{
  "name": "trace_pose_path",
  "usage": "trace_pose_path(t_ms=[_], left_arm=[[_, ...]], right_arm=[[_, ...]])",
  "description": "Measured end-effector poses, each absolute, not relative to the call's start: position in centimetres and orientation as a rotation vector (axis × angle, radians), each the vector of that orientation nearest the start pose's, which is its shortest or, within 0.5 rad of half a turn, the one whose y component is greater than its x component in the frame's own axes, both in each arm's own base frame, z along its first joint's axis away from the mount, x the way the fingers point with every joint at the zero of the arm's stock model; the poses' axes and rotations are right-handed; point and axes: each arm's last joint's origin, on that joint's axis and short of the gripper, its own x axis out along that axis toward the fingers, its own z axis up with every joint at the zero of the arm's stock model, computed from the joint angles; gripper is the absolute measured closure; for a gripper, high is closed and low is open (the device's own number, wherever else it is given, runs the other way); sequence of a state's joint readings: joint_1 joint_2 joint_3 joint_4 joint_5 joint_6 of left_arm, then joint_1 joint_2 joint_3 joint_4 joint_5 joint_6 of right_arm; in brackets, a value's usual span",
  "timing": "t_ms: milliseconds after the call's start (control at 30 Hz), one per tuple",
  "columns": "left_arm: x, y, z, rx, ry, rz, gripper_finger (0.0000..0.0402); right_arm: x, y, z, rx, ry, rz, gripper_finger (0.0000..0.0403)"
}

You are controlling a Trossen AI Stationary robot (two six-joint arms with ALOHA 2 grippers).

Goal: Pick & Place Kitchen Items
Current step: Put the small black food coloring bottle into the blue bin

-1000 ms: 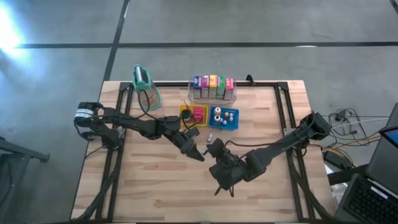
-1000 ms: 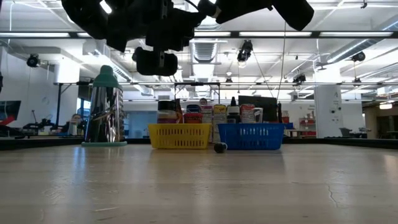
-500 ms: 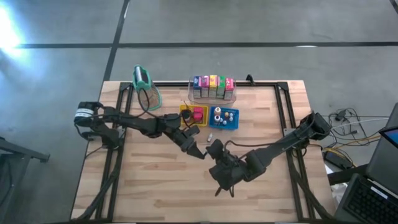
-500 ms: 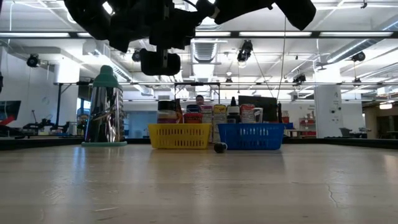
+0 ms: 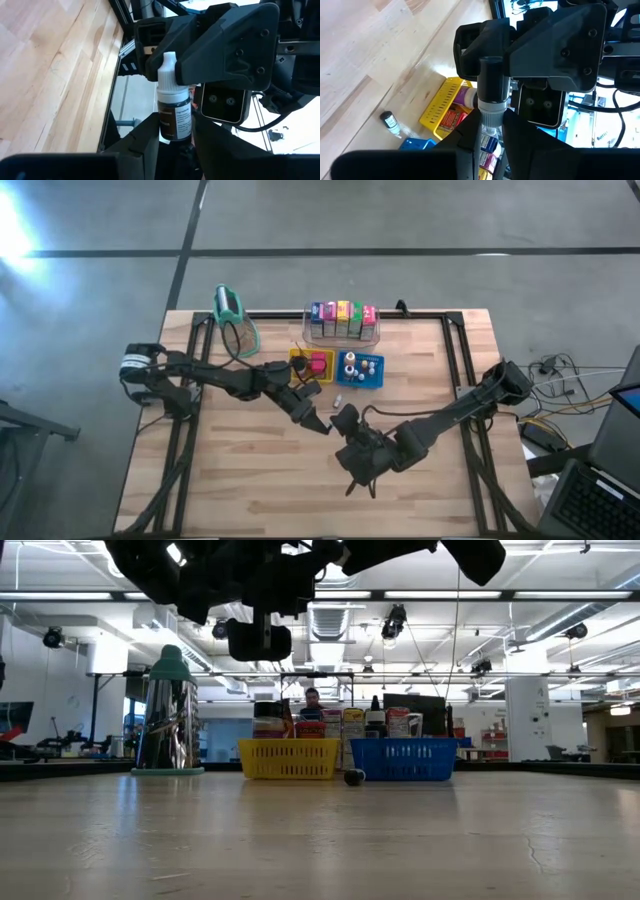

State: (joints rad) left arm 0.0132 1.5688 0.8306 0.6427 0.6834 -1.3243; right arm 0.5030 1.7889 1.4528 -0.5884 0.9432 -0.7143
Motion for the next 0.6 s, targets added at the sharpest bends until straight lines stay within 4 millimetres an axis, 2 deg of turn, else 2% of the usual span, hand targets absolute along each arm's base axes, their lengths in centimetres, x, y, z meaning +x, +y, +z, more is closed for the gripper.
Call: trace_pose_path(t_ms=[367, 600], left_arm=[[33.12, -1.39, 23.85, -1.304, 0.523, -0.508, 0.0281], [33.11, -1.39, 23.83, -1.298, 0.522, -0.509, 0.0308]], right_arm=[[34.35, 16.26, 26.94, -1.292, 0.845, -0.144, 0.0324], [34.35, 16.25, 26.94, -1.292, 0.845, -0.144, 0.0343]])
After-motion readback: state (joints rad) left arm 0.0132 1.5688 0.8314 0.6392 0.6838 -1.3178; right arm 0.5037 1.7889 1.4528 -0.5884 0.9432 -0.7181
